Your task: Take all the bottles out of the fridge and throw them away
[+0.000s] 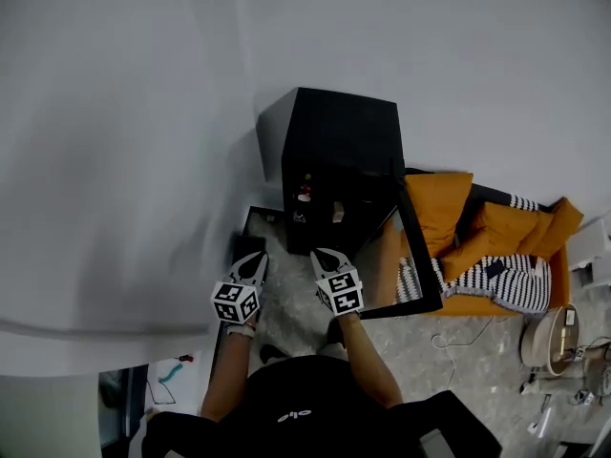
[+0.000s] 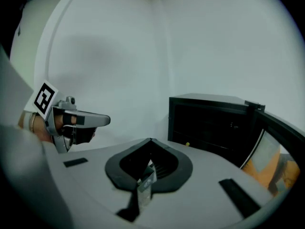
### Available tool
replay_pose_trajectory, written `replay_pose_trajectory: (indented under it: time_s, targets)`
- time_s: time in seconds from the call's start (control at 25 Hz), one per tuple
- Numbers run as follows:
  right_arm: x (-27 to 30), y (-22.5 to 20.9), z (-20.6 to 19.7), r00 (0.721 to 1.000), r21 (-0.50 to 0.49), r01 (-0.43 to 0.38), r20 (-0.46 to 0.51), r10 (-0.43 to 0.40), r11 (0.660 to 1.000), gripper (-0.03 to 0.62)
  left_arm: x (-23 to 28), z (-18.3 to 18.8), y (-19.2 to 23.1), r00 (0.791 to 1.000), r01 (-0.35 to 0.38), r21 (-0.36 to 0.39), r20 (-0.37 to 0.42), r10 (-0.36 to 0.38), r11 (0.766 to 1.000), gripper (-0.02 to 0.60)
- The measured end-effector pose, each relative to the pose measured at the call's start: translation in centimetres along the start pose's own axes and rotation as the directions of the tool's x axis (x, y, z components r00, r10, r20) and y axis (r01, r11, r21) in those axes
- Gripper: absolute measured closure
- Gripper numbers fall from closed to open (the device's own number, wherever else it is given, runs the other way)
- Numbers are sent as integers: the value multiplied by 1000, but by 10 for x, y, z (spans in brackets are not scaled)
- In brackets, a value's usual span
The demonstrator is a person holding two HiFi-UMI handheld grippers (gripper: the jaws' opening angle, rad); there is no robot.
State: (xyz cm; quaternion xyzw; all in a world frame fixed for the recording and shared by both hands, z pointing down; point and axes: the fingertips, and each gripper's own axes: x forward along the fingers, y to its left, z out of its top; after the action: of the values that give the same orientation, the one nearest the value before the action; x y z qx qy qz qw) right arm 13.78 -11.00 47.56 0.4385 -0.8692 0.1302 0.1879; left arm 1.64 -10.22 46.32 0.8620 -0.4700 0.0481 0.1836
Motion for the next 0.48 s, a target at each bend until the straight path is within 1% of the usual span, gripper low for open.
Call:
replay_pose_trajectory:
  time_s: [0.08,0.24,0.36,0.48]
  targets:
    - [-8,-28,10,1000,5,10,19,-10,1000,585,17,7,-19,1000,1,25,19,-1,1000,575]
    - [-18,-71,24,998,33,9,55,-11,999,585,51,23,-55,998,36,53,45,-38,998,575]
    - [-18,-93,33,997,33,2,71,-4,999,585,71,34,-65,998,37,71,55,-41,997,575]
    - [-15,-105,38,997,28,-9,81,6,1000,585,80,43,-67,997,30,77,75,-35,997,575]
